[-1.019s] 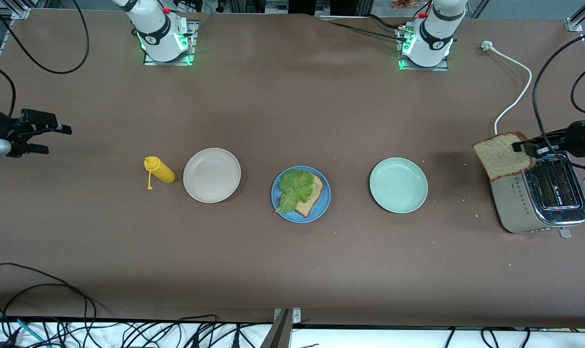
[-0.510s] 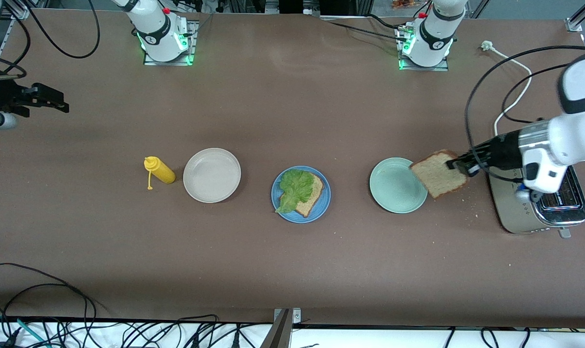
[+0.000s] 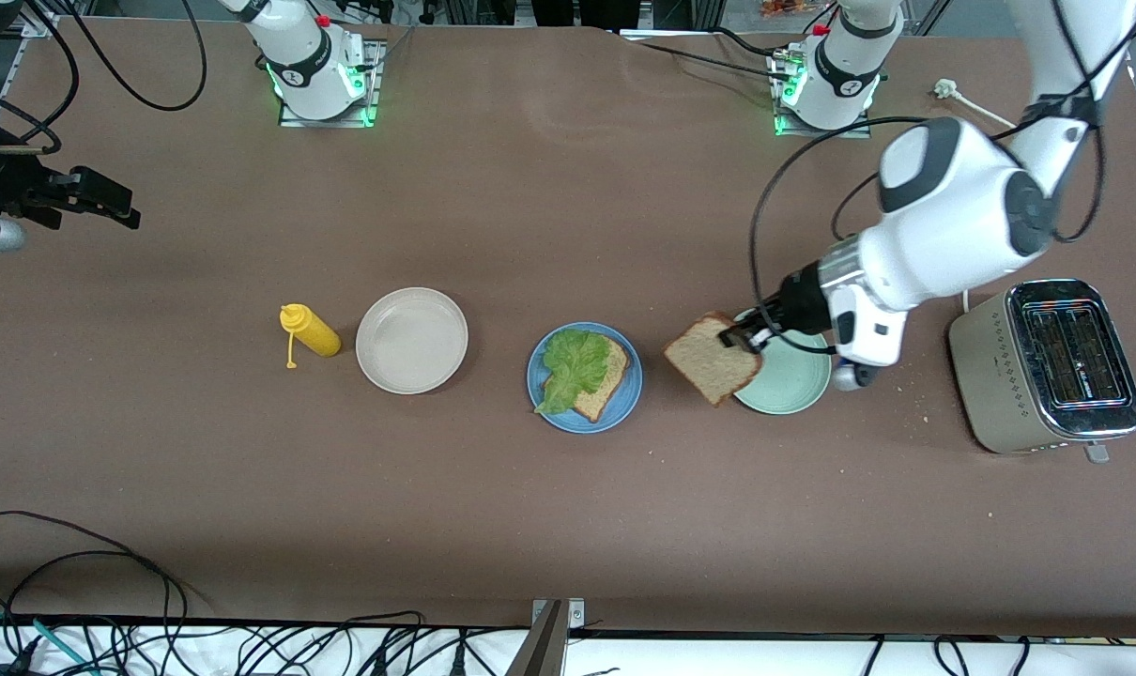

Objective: Make sandwich in blue plate with both arms
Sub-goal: 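Lift the bread slice with the left gripper and carry it over the blue plate, then lower the bread slice onto the lettuce with the left gripper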

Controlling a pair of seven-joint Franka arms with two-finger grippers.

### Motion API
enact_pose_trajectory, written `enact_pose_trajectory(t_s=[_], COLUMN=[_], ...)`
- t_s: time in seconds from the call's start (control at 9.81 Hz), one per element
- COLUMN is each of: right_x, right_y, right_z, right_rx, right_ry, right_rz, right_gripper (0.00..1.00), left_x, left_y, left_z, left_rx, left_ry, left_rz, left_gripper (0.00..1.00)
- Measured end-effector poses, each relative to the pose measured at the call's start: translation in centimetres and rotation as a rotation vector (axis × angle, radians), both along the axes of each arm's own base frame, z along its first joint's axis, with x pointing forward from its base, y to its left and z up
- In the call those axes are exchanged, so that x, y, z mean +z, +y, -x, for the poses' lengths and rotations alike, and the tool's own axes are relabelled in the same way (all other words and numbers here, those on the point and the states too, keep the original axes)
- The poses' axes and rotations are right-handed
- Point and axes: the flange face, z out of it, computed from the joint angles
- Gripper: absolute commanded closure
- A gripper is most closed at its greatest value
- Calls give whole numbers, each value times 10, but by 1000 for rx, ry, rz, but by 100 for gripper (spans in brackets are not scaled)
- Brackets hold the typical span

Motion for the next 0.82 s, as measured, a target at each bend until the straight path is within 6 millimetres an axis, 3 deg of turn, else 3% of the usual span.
enact_pose_trajectory(t_s=[0.2, 0.51, 0.82], right_x=[0, -1, 0], right_y=[0, -1, -1], right_z=[0, 0, -2], right_rx=[0, -1, -2], right_ry=[1, 2, -7], right_rz=[-1, 1, 1], right_gripper=[0, 0, 0], left_x=[-23, -78, -112], left_y=[-49, -105, -139], left_z=[0, 4, 17], left_rx=[35, 58, 40], left_ry=[-56, -128, -118], left_rz=[49, 78, 107], left_gripper=[100, 100, 100])
